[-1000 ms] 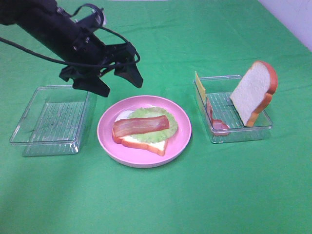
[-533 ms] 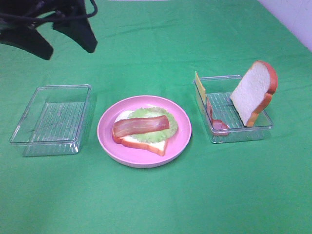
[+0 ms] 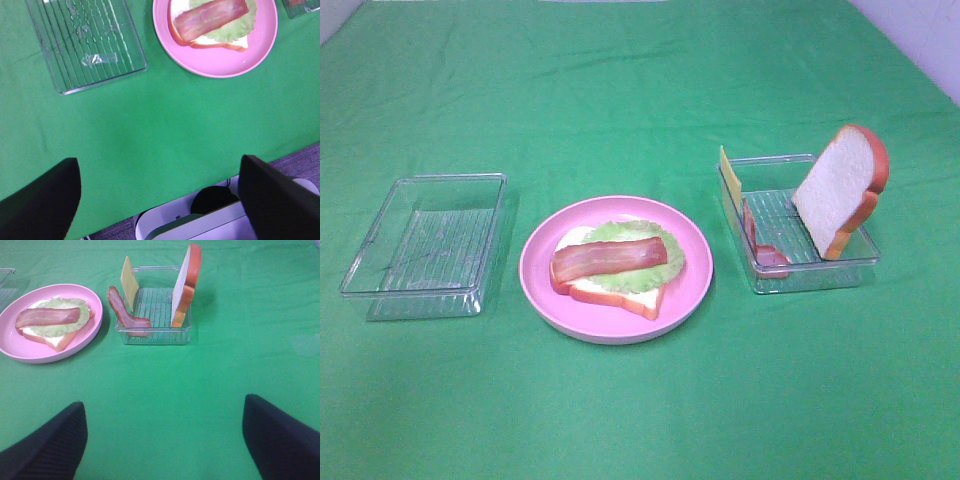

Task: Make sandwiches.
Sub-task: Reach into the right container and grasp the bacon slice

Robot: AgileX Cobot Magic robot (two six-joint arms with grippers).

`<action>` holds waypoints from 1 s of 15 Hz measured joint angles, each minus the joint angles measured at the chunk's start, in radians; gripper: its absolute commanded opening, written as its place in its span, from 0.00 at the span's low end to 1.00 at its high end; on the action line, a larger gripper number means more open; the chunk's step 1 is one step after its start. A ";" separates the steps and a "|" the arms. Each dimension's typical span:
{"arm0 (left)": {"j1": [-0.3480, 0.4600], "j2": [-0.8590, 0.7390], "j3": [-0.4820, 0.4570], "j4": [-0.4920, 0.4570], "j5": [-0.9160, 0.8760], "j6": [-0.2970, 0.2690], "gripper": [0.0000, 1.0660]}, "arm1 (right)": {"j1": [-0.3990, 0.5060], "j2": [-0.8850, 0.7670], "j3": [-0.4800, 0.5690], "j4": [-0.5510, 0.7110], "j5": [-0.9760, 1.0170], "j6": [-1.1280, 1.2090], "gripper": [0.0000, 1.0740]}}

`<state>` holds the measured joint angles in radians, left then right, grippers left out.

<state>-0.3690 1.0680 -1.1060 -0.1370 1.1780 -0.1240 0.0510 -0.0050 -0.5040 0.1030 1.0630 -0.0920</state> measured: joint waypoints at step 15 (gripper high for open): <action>0.000 -0.946 0.565 0.101 -0.109 0.053 0.77 | 0.000 0.042 0.000 -0.018 0.000 0.000 0.74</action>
<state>-0.3690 0.1220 -0.5410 -0.0360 1.0690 -0.0710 0.0510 0.0370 -0.5040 0.0850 1.0630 -0.0920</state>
